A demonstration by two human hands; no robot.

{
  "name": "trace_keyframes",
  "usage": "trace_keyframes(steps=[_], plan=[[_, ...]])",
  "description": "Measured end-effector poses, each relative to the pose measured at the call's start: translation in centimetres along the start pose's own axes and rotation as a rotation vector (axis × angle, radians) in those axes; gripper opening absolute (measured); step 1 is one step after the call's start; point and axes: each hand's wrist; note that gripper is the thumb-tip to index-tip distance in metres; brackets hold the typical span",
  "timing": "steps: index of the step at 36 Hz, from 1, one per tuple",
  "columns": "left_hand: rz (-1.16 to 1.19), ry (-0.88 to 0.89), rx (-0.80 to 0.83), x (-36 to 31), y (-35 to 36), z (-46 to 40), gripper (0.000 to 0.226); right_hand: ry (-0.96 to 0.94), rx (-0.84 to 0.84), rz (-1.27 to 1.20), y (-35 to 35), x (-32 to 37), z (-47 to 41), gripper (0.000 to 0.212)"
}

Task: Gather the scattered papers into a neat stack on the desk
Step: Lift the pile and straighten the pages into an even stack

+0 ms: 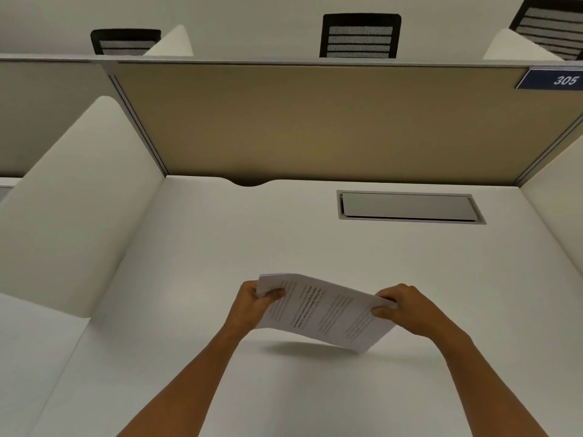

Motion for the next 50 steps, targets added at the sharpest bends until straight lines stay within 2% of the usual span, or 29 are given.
trace_keyframes(steps=[4,7,11,14,18,22,24,26,31,46,50], plan=[[0.031,-0.024,-0.039,0.6,-0.4,0.0,0.013,0.081,-0.017,-0.270,0.6,-1.7,1.0,0.007],[0.075,-0.063,-0.085,0.9,-0.6,0.0,0.012,0.120,-0.064,-0.522,1.6,-1.7,1.9,0.019],[0.113,-0.098,-0.136,1.4,-0.6,0.1,0.009,0.174,-0.179,-0.681,3.0,-1.4,2.6,0.020],[0.115,-0.109,-0.143,1.6,-0.5,0.4,0.008,0.162,-0.231,-0.684,4.0,-0.2,2.7,0.017],[0.128,-0.140,-0.169,2.0,-0.5,0.6,0.011,0.137,-0.332,-0.696,5.3,0.8,2.7,0.037],[0.123,-0.160,-0.183,2.8,-0.5,0.8,0.016,0.148,-0.379,-0.705,6.5,1.2,2.9,0.037],[0.114,-0.139,-0.171,3.3,-0.5,1.0,0.029,0.157,-0.404,-0.719,6.9,1.2,3.0,0.039],[0.097,-0.130,-0.166,3.6,-0.6,1.2,0.034,0.160,-0.406,-0.717,7.1,1.3,2.9,0.042],[0.098,-0.137,-0.183,4.5,-0.7,1.1,0.027,0.205,-0.378,-0.698,7.7,1.2,2.6,0.033],[0.113,-0.125,-0.173,5.1,-0.9,1.2,0.040,0.274,-0.388,-0.687,8.7,1.2,2.9,0.022],[0.091,-0.118,-0.183,4.9,-1.0,1.1,0.036,0.281,-0.411,-0.696,8.6,1.4,2.7,0.033]])
Point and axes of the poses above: each hand's wrist, its own z-axis away from the middle knuckle, its own y-axis out of the palm, x = y × z, and after that the axes turned 15 degrees about -x, right-handed
